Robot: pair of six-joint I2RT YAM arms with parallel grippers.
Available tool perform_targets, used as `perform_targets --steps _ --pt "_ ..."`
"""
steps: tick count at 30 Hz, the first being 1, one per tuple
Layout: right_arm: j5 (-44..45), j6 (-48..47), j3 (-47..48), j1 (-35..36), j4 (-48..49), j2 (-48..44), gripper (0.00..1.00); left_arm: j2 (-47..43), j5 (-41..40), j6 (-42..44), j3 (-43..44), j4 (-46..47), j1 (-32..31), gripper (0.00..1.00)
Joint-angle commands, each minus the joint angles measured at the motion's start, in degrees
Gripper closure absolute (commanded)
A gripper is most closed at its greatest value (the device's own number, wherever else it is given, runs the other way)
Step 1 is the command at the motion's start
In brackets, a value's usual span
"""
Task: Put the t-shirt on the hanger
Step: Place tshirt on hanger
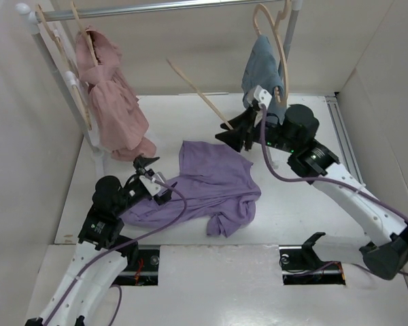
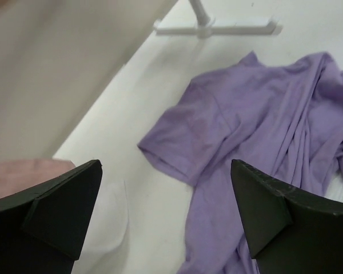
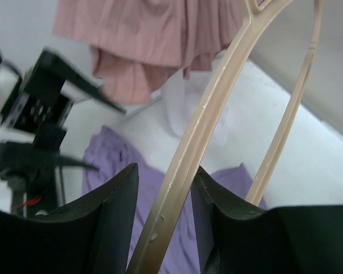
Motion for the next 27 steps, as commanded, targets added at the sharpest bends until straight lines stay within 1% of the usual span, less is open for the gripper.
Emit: perform_targets --steps 1,2,3,4,5,7,9,11,12,14,15,18,19,20,24,27 --pt "-9.29 0.81 -4.15 -2.47 -2.46 -4.95 1.0 5.49 7.72 1.22 6.69 7.76 -0.25 0.06" --pt "-12.26 0.81 -5.72 -3.78 -5.26 -6.26 1.0 7.08 8.33 -1.04 8.45 9.52 -0.25 0.03" --pt "-14.21 0.81 -6.61 -4.49 -6.24 -6.27 1.0 8.67 9.47 -1.07 8.47 11.28 -0.25 0.03" --pt "-15.62 0.81 -7.23 -5.02 -7.56 -6.8 1.0 10.34 10.79 -1.76 10.82 12.69 -0.25 0.02" --pt "-17.03 0.2 -8.36 -5.63 -11.05 -7.67 1.0 13.57 14.02 -1.77 12.15 14.53 -0.25 0.02" --pt "-18.27 -1.46 -9.6 -6.16 -14.06 -9.25 1.0 16.75 15.89 -1.77 14.96 15.16 -0.25 0.02" --pt "-18.97 -2.09 -10.92 -6.77 -17.06 -10.49 1.0 21.06 15.9 -0.55 18.74 13.85 -1.04 0.02" --pt "-19.5 -2.09 -13.73 -7.39 -17.06 -12.76 1.0 23.44 14.24 1.99 20.85 13.06 -2.62 0.02" --pt "-19.5 -1.13 -14.69 -7.4 -16.02 -13.65 1.0 25.8 14.23 5.23 20.86 12.27 -2.62 0.01" --pt "-20.12 0.97 -16.89 -7.4 -14.35 -15.84 1.0 28.36 13.62 6.23 21.74 12.26 -2.62 0.01" --pt "-20.12 1.59 -17.42 -7.4 -13.12 -16.46 1.0 30.89 13.61 7.1 23.31 10.44 -2.62 0.01" --pt "-20.12 2.13 -18.48 -7.4 -12.49 -17.78 1.0 33.99 16.85 13.68 25.25 5.25 -2.62 0.01" --pt "-20.12 2.13 -19.0 -7.4 -12.49 -18.4 1.0 35.13 19.47 15.26 25.26 2.54 -2.1 0.01" --pt "-20.12 2.13 -19.01 -7.4 -12.49 -18.4 1.0 35.14 20.37 17.54 25.26 1.81 -2.09 0.01" --pt "-22.22 2.66 -19.62 -7.4 -13.02 -19.45 1.0 37.86 23.36 19.41 25.26 1.19 -2.09 0.01" --pt "-23.45 2.66 -19.62 -7.4 -14.16 -19.46 1.0 41.11 23.37 19.41 27.71 2.76 -2.09 0.01"
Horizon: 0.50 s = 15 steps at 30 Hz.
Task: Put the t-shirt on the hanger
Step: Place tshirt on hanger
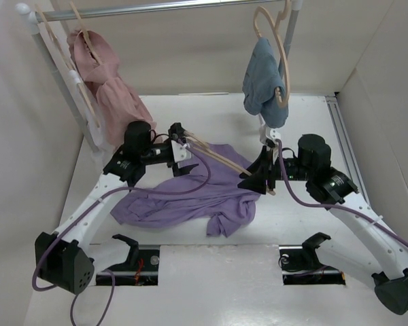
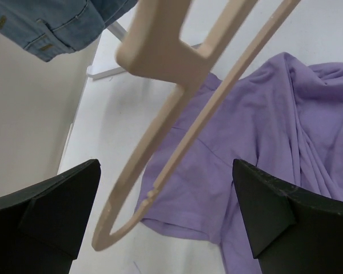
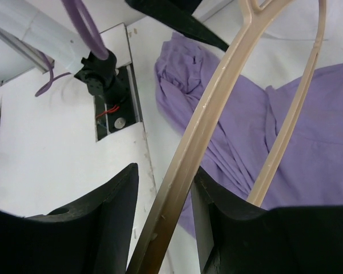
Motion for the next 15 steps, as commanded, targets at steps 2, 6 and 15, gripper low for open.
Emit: perform_targets --steps 2,6,15 --pt "-3.17 -1.52 0.62 -0.27 0.32 -1.01 1.0 2.91 3.89 1.13 5.38 2.93 0.09 0.01" --pt "-3.7 -2.14 0.62 -0.27 0.32 -1.54 1.0 4.58 4.68 5.49 6.09 -0.81 -1.05 0.13" --pt "-3.7 -0.12 -1.05 -0.27 3.57 -2.68 1.0 5.38 6.44 10.81 5.57 -8.68 -1.05 1.0"
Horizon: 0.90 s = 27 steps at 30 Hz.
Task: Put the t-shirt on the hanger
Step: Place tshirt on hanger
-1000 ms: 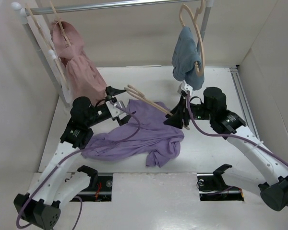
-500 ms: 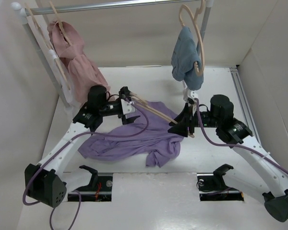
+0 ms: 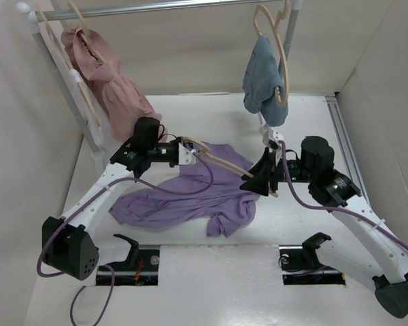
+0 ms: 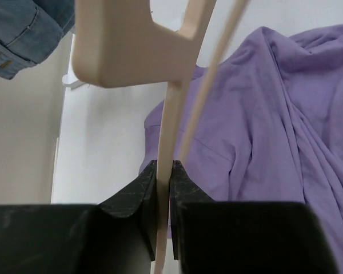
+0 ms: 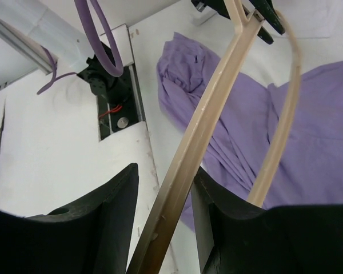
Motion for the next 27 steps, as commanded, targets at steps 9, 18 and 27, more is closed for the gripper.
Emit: perform_targets --steps 9,18,27 --pt "25.22 -9.73 8.73 3.69 -8.29 7.21 0.24 -1.67 3.82 6.53 4.27 -10.37 -0.22 1.0" --pt "36.78 -19.66 19.64 15.56 -4.53 21.79 0.0 -1.22 4.87 9.96 5.94 -14.43 -0.22 1.0" --pt "28.96 -20.38 21.31 15.57 5.67 28.05 0.19 -1.75 5.41 8.48 5.42 -13.82 -0.22 1.0"
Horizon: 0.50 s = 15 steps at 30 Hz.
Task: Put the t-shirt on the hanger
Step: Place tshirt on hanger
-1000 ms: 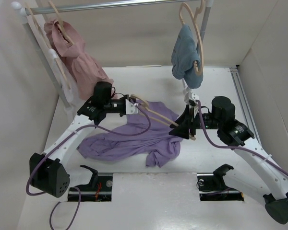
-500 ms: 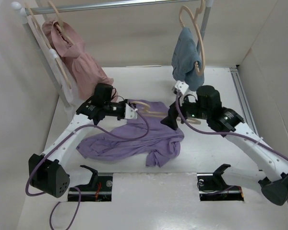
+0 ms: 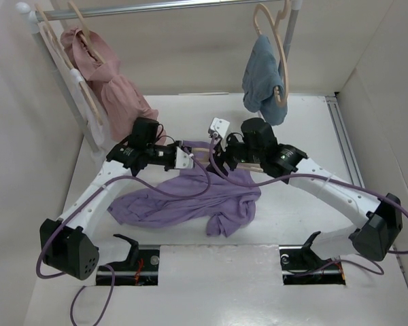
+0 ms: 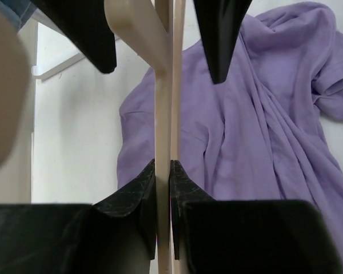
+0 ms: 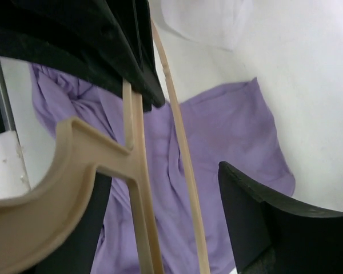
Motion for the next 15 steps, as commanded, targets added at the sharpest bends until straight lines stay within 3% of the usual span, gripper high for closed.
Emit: perform_targets --steps 1,4,5,8,9,10,11,13,14,15 --pt "-3.64 -0.45 2.23 0.23 7.62 1.25 0.21 -1.75 5.6 -1.86 1.76 1.49 -0.68 1.0" --pt "-7.77 1.31 0.83 -0.3 11.74 1.26 0.3 -1.75 6.22 -2.49 1.76 2.11 -0.68 1.0" --pt "-8.39 1.84 -0.05 -0.3 12.71 1.26 0.42 -2.36 6.22 -3.01 1.16 2.11 -0.68 1.0" --pt "-8.92 4.12 -2.16 -0.3 16.14 0.64 0.62 -2.36 6.84 -4.68 1.15 3.42 -0.68 1.0" --pt "-8.31 4.13 -2.17 -0.3 16.67 0.64 0.82 -2.36 7.36 -4.69 1.15 3.42 -0.68 1.0" --pt "-8.31 4.91 -2.17 -0.3 17.2 0.64 0.95 -2.36 7.36 -5.3 1.15 3.42 -0.68 1.0" --pt "-8.31 4.92 -2.69 -0.82 17.2 0.64 1.0 -2.36 7.36 -5.3 0.63 4.03 -0.68 1.0" --pt "-8.31 6.41 -3.3 -1.35 17.73 0.03 1.0 -2.36 7.36 -7.66 0.62 6.57 -0.68 1.0" --pt "-9.18 6.94 -3.31 -2.14 17.73 0.03 1.0 -2.89 6.58 -10.98 -0.07 7.89 -0.68 0.93" --pt "-9.71 8.42 -4.01 -2.67 17.73 -0.49 1.0 -2.89 5.88 -12.84 -0.08 9.39 -0.68 0.73"
